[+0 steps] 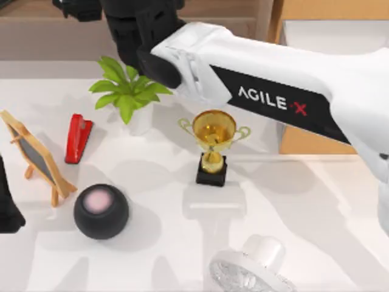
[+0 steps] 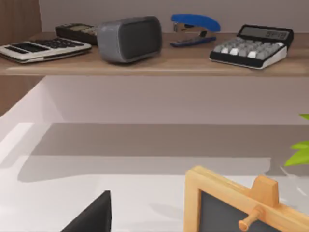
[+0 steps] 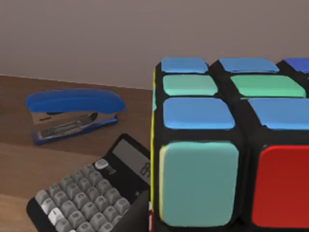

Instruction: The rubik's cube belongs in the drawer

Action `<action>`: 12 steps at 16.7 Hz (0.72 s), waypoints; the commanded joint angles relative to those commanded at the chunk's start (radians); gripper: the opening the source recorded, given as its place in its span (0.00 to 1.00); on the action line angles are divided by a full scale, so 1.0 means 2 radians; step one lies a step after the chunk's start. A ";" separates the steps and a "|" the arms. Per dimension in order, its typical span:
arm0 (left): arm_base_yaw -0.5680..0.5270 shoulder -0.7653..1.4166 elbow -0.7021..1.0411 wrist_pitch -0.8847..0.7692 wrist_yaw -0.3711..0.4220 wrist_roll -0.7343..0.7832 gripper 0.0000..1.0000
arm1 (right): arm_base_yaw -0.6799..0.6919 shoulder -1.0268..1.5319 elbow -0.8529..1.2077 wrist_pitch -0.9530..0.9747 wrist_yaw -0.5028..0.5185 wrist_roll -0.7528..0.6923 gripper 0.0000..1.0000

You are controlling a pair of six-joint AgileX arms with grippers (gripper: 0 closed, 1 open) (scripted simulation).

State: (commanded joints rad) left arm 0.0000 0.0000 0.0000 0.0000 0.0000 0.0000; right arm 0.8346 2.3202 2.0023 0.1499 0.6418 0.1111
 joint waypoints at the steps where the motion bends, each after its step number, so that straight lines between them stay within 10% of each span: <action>1: 0.000 0.000 0.000 0.000 0.000 0.000 1.00 | 0.001 -0.016 0.001 -0.043 -0.014 0.009 0.00; 12: 0.000 0.000 0.000 0.000 0.000 0.000 1.00 | -0.136 -0.130 0.052 -0.577 -0.188 0.063 0.00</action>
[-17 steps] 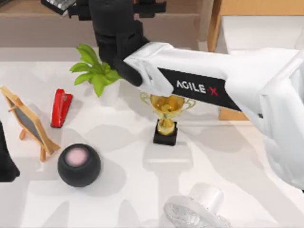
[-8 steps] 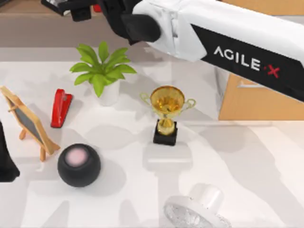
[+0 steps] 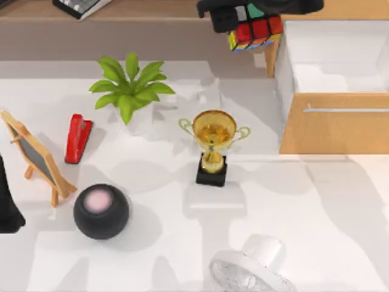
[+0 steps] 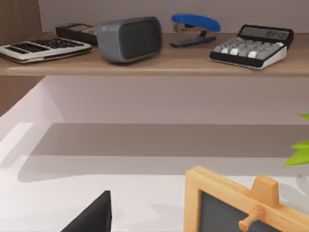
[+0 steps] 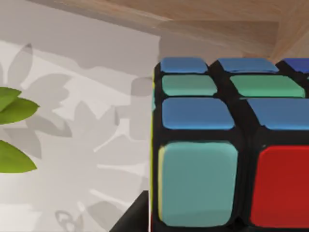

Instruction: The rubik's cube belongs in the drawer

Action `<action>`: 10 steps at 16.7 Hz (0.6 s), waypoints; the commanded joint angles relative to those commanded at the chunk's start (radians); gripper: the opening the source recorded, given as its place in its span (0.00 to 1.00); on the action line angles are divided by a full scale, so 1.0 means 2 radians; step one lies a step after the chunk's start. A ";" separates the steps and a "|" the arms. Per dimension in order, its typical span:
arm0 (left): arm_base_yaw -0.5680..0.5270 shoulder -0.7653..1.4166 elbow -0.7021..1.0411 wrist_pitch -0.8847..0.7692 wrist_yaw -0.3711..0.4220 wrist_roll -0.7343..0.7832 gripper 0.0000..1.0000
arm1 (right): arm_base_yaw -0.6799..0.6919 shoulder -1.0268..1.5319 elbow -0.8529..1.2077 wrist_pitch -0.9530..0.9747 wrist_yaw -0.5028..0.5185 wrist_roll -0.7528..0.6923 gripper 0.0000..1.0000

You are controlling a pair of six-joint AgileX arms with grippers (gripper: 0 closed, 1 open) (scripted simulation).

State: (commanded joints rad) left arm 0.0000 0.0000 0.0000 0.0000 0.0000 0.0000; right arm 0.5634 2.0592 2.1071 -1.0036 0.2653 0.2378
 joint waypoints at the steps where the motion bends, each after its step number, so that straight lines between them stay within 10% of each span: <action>1: 0.000 0.000 0.000 0.000 0.000 0.000 1.00 | -0.024 0.004 0.011 -0.035 -0.016 -0.003 0.00; 10: 0.000 0.000 0.000 0.000 0.000 0.000 1.00 | -0.203 0.155 0.096 -0.194 -0.114 -0.041 0.00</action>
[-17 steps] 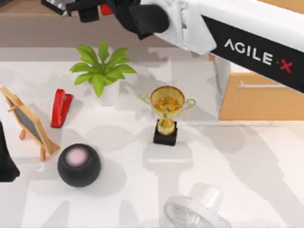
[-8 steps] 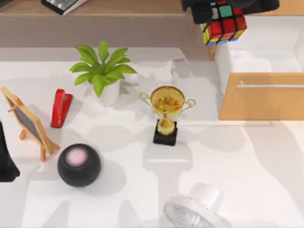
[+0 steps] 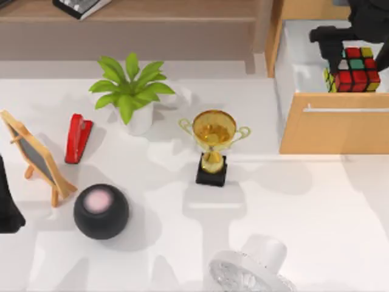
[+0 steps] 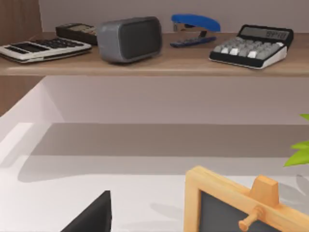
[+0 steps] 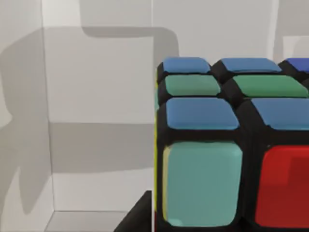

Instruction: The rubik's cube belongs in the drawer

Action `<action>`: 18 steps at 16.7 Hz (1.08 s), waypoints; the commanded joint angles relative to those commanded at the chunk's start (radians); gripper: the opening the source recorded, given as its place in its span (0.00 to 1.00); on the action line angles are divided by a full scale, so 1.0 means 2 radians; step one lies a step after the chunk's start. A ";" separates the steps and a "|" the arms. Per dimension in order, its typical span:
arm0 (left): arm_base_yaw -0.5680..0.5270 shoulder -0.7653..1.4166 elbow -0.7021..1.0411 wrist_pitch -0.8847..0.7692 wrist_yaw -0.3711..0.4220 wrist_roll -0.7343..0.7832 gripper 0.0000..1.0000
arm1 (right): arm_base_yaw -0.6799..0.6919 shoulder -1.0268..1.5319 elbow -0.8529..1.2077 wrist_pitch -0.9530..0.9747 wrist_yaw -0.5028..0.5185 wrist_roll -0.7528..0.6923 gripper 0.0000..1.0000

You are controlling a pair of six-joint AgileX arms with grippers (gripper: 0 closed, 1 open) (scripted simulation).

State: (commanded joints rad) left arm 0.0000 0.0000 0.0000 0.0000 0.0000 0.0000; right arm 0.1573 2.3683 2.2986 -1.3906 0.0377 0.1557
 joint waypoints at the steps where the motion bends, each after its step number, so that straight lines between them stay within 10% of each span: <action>1: 0.000 0.000 0.000 0.000 0.000 0.000 1.00 | -0.007 0.017 0.003 -0.005 -0.007 -0.001 0.00; 9: 0.000 0.000 0.000 0.000 0.000 0.000 1.00 | -0.013 0.044 0.004 -0.014 -0.020 -0.002 0.00; 18: 0.000 0.000 0.000 0.000 0.000 0.000 1.00 | -0.013 0.044 0.004 -0.014 -0.020 -0.002 0.68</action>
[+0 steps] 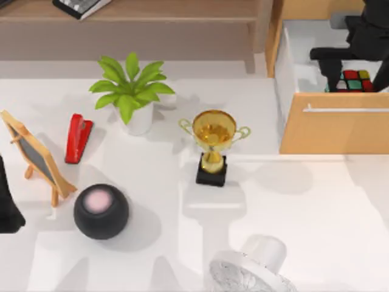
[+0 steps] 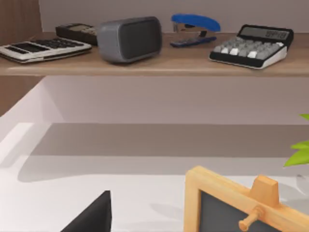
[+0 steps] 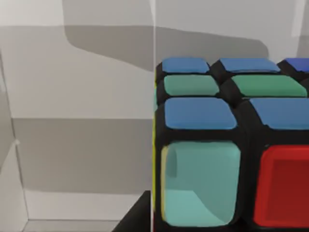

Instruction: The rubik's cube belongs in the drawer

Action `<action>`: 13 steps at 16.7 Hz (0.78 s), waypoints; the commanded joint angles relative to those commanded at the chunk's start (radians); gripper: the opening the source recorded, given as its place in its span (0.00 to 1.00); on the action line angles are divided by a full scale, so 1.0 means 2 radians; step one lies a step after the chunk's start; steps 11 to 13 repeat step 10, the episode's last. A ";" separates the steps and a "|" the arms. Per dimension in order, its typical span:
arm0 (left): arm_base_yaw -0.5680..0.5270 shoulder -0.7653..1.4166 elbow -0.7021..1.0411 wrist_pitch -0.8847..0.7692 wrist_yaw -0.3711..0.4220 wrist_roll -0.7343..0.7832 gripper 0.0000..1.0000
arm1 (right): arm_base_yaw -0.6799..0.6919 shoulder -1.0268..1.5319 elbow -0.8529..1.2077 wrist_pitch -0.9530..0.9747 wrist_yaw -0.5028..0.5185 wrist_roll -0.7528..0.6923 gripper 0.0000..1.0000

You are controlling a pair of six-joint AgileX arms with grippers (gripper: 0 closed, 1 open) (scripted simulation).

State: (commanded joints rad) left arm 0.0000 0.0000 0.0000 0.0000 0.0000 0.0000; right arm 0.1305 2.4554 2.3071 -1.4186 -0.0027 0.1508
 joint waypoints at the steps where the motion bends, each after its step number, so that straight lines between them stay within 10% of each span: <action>1: 0.000 0.000 0.000 0.000 0.000 0.000 1.00 | 0.000 0.000 0.000 0.000 0.000 0.000 0.75; 4: 0.000 0.000 0.000 0.000 0.000 0.000 1.00 | 0.000 0.000 0.000 0.000 0.000 0.000 0.98; 13: 0.000 0.000 0.000 0.000 0.000 0.000 1.00 | 0.000 0.000 0.000 0.000 0.000 0.000 1.00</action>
